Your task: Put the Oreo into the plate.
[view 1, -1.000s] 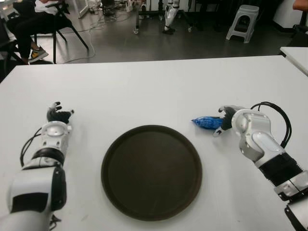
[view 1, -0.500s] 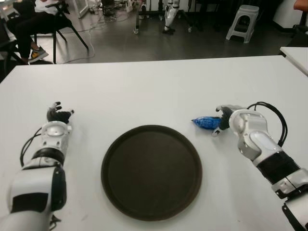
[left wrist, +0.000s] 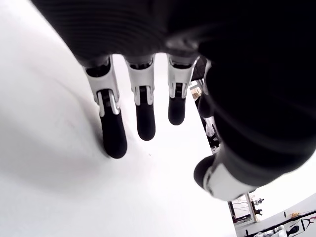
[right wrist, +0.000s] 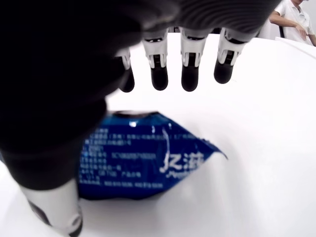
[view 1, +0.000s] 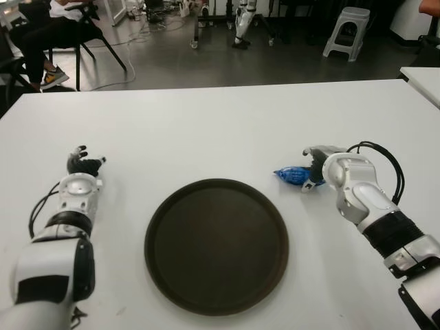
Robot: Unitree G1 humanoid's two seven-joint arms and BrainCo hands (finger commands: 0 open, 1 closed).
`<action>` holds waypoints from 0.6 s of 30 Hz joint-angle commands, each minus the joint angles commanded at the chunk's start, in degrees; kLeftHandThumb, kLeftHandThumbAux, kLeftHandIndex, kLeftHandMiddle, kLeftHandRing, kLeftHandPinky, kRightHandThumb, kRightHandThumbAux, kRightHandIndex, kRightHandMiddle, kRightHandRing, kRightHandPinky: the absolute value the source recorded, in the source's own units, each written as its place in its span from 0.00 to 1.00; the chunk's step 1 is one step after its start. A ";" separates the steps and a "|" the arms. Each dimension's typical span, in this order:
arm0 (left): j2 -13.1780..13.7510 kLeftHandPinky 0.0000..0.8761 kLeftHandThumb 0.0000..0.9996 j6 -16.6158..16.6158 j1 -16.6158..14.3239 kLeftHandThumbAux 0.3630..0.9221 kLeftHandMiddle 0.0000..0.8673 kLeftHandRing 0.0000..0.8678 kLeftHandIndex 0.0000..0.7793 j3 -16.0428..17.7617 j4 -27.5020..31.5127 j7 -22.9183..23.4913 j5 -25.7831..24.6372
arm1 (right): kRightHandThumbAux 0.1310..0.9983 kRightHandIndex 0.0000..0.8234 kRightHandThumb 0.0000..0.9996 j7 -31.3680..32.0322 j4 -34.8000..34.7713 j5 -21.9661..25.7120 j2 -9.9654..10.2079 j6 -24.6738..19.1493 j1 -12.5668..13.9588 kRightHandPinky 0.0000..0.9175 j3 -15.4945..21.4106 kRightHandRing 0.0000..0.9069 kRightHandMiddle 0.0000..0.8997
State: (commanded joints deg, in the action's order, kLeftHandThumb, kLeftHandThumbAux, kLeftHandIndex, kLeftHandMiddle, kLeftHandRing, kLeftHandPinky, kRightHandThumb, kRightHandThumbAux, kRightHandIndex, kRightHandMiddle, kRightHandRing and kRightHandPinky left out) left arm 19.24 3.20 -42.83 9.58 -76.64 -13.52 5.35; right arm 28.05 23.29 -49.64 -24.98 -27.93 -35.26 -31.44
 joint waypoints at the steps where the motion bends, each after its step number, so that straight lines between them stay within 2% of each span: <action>1: -0.01 0.19 0.29 -0.05 -0.01 0.75 0.14 0.17 0.11 0.05 0.00 -0.02 -0.05 | 0.77 0.08 0.00 -0.17 0.23 0.06 0.04 0.29 -0.06 0.01 0.01 0.07 0.09; 10: -0.03 0.18 0.35 -0.14 -0.01 0.73 0.15 0.18 0.13 0.24 -0.01 -0.02 -0.22 | 0.78 0.07 0.00 -3.02 3.72 0.34 0.62 2.93 -0.37 0.03 0.11 0.07 0.08; 18: 0.01 0.17 0.35 -0.22 -0.03 0.73 0.15 0.17 0.13 0.25 -0.01 0.16 -0.24 | 0.76 0.07 0.00 -3.41 3.91 0.56 0.33 5.19 -0.02 0.03 0.24 0.06 0.07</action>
State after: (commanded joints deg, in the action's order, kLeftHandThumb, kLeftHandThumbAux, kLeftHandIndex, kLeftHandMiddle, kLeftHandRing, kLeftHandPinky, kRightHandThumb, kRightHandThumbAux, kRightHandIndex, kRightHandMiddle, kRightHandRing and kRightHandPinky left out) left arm 19.24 2.98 -42.86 9.83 -76.66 -13.37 5.11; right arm 24.64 27.20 -49.08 -24.66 -22.74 -35.29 -31.21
